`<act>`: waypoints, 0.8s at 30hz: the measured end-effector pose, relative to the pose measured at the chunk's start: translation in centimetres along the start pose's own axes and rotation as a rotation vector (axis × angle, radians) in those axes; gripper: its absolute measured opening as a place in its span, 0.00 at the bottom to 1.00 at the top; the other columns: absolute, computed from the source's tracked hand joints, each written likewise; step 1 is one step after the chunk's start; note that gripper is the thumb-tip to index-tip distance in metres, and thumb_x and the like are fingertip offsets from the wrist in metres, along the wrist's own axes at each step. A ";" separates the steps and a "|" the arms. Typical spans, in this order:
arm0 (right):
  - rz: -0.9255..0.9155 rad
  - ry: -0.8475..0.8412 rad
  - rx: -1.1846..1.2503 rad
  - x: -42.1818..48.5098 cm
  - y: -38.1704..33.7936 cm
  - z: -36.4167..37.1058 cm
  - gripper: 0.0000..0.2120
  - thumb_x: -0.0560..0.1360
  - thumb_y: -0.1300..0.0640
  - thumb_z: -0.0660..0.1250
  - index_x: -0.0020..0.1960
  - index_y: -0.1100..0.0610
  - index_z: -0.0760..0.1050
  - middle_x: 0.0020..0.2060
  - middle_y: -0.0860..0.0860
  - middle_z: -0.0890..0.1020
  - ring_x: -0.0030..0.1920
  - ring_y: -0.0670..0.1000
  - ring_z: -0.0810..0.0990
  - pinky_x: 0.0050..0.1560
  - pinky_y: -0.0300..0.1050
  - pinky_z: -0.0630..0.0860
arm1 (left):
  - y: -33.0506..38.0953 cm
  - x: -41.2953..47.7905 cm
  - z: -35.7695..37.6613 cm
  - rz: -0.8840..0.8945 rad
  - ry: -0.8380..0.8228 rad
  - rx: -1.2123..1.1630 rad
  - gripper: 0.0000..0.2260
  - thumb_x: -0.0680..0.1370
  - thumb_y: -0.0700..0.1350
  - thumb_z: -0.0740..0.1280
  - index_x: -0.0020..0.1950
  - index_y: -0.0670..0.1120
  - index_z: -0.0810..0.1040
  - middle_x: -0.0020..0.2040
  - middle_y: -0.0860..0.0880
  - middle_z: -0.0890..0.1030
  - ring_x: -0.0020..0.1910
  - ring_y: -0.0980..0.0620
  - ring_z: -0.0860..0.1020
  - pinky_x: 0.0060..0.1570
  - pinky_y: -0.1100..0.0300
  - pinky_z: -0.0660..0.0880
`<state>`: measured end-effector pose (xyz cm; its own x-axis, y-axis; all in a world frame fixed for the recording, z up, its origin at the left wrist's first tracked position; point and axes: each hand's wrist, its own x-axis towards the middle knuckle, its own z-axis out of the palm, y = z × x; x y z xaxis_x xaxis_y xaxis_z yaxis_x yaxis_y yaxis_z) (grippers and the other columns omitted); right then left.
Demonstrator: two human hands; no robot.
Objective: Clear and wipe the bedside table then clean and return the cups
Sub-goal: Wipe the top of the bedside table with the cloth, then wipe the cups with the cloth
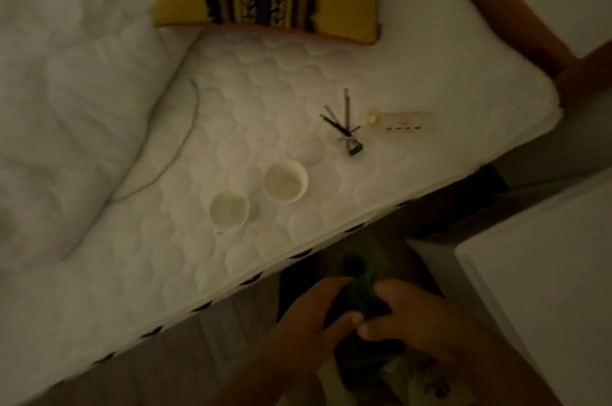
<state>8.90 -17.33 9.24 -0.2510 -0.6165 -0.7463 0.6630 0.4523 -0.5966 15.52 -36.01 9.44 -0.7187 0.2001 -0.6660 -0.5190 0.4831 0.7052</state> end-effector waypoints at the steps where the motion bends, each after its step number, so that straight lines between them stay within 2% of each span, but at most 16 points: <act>1: -0.041 0.050 -0.196 0.2 -0.7 0.9 0.03 0.72 0.54 0.74 0.41 0.47 0.81 0.41 0.45 0.84 0.43 0.38 0.82 0.42 0.30 0.75 | -0.7 -1.2 -0.6 -0.003 0.011 -0.061 0.18 0.77 0.58 0.65 0.66 0.60 0.72 0.56 0.60 0.79 0.54 0.66 0.77 0.53 0.66 0.75; 2: -0.098 0.117 -0.441 0.5 -1.3 1.8 0.03 0.72 0.49 0.73 0.41 0.47 0.80 0.46 0.43 0.80 0.47 0.38 0.79 0.47 0.31 0.73 | -1.4 -2.2 -1.3 -0.019 0.020 -0.142 0.17 0.77 0.57 0.66 0.65 0.57 0.73 0.55 0.57 0.81 0.53 0.62 0.79 0.52 0.63 0.77; 4: -0.218 0.187 -0.729 1.7 -2.2 4.2 0.15 0.70 0.37 0.68 0.51 0.46 0.79 0.62 0.39 0.68 0.63 0.38 0.67 0.63 0.35 0.65 | -2.6 -4.0 -3.0 -0.086 0.069 -0.427 0.17 0.75 0.54 0.71 0.62 0.55 0.76 0.55 0.52 0.83 0.54 0.56 0.81 0.53 0.60 0.78; 5: -0.253 0.162 -0.666 2.6 -2.4 5.3 0.21 0.69 0.34 0.66 0.57 0.44 0.79 0.67 0.37 0.65 0.68 0.37 0.63 0.69 0.37 0.61 | -3.1 -4.7 -3.9 -0.132 0.110 -0.634 0.19 0.72 0.53 0.74 0.61 0.52 0.77 0.55 0.48 0.83 0.55 0.52 0.81 0.54 0.56 0.78; 6: -0.236 0.110 -0.462 3.4 -2.9 6.5 0.25 0.67 0.33 0.66 0.61 0.41 0.77 0.70 0.37 0.66 0.70 0.37 0.64 0.70 0.39 0.62 | -3.9 -5.2 -4.8 -0.182 0.157 -0.866 0.21 0.70 0.51 0.76 0.61 0.48 0.78 0.56 0.43 0.83 0.57 0.47 0.81 0.57 0.51 0.78; 8: -0.143 0.037 0.034 5.7 -3.8 8.5 0.30 0.63 0.37 0.75 0.64 0.39 0.75 0.65 0.44 0.78 0.65 0.46 0.76 0.67 0.49 0.72 | -5.1 -5.3 -6.4 -0.251 0.255 -1.228 0.21 0.72 0.49 0.74 0.61 0.41 0.78 0.57 0.37 0.81 0.58 0.40 0.80 0.59 0.43 0.77; 9: -0.086 0.064 0.243 7.2 -3.7 9.2 0.34 0.60 0.42 0.80 0.65 0.43 0.76 0.62 0.50 0.80 0.63 0.52 0.79 0.66 0.55 0.74 | -5.5 -5.2 -7.1 -0.284 0.310 -1.255 0.18 0.74 0.49 0.72 0.60 0.42 0.79 0.56 0.38 0.82 0.57 0.40 0.80 0.57 0.42 0.77; 10: -0.029 0.111 0.402 8.9 -3.4 10.0 0.36 0.59 0.47 0.81 0.65 0.47 0.76 0.60 0.55 0.82 0.61 0.57 0.80 0.64 0.59 0.75 | -5.9 -4.9 -7.9 -0.316 0.378 -1.128 0.15 0.76 0.51 0.70 0.59 0.46 0.79 0.53 0.41 0.83 0.53 0.43 0.82 0.53 0.43 0.80; 12: 0.019 0.180 0.649 11.7 -3.2 11.8 0.32 0.62 0.54 0.78 0.65 0.54 0.76 0.58 0.60 0.82 0.58 0.63 0.81 0.60 0.60 0.76 | -6.9 -4.0 -9.4 -0.321 0.521 -0.624 0.13 0.77 0.57 0.66 0.59 0.55 0.76 0.43 0.49 0.84 0.41 0.54 0.84 0.43 0.52 0.83; 14: 0.015 0.188 0.811 13.8 -3.2 13.4 0.25 0.68 0.54 0.73 0.64 0.56 0.77 0.58 0.62 0.82 0.58 0.64 0.81 0.57 0.59 0.77 | -7.8 -2.4 -11.1 -0.184 0.605 -0.085 0.14 0.77 0.61 0.62 0.60 0.59 0.72 0.34 0.52 0.81 0.33 0.57 0.81 0.38 0.59 0.81; 15: 0.011 0.209 0.869 14.5 -3.2 14.0 0.22 0.70 0.52 0.71 0.63 0.56 0.78 0.58 0.62 0.82 0.58 0.63 0.81 0.54 0.58 0.78 | -8.1 -1.2 -11.8 -0.115 0.618 0.118 0.15 0.78 0.61 0.61 0.62 0.58 0.71 0.34 0.52 0.80 0.34 0.57 0.80 0.40 0.59 0.80; 16: -0.003 0.252 0.918 15.1 -3.1 14.4 0.21 0.71 0.51 0.70 0.62 0.56 0.79 0.58 0.62 0.82 0.57 0.63 0.82 0.52 0.58 0.79 | -8.3 -0.1 -12.6 -0.057 0.622 0.249 0.17 0.78 0.61 0.60 0.64 0.56 0.70 0.38 0.52 0.81 0.38 0.55 0.80 0.44 0.57 0.79; 18: -0.053 0.396 0.964 16.1 -3.3 14.7 0.19 0.73 0.51 0.68 0.62 0.56 0.78 0.57 0.62 0.82 0.53 0.62 0.83 0.47 0.55 0.81 | -8.8 2.2 -13.8 0.081 0.655 0.452 0.20 0.78 0.57 0.62 0.69 0.52 0.68 0.55 0.49 0.81 0.55 0.48 0.78 0.58 0.52 0.74; 20: -0.070 0.548 0.905 16.5 -3.7 14.4 0.16 0.76 0.54 0.67 0.63 0.55 0.77 0.54 0.61 0.83 0.48 0.60 0.85 0.38 0.51 0.81 | -9.3 4.1 -14.5 0.129 0.674 0.651 0.28 0.76 0.56 0.66 0.74 0.52 0.61 0.72 0.43 0.67 0.72 0.41 0.63 0.70 0.42 0.62; 22: -0.051 0.638 0.742 16.6 -3.8 14.0 0.14 0.77 0.55 0.67 0.62 0.53 0.77 0.51 0.59 0.84 0.45 0.59 0.86 0.34 0.48 0.81 | -9.9 5.4 -15.3 0.058 0.596 0.677 0.37 0.75 0.57 0.68 0.77 0.57 0.49 0.78 0.43 0.49 0.77 0.38 0.46 0.71 0.34 0.50; 24: -0.042 0.688 0.555 16.8 -4.1 13.6 0.12 0.76 0.55 0.69 0.59 0.49 0.78 0.51 0.57 0.84 0.45 0.58 0.85 0.37 0.50 0.82 | -10.5 6.5 -15.8 -0.028 0.497 0.576 0.38 0.75 0.57 0.68 0.76 0.59 0.47 0.78 0.45 0.44 0.76 0.36 0.46 0.70 0.33 0.55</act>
<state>11.57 -38.34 3.12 -0.5328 -0.0207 -0.8460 0.8457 -0.0501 -0.5313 8.93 -53.27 1.54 -0.9036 -0.1603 -0.3972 -0.3141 0.8784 0.3602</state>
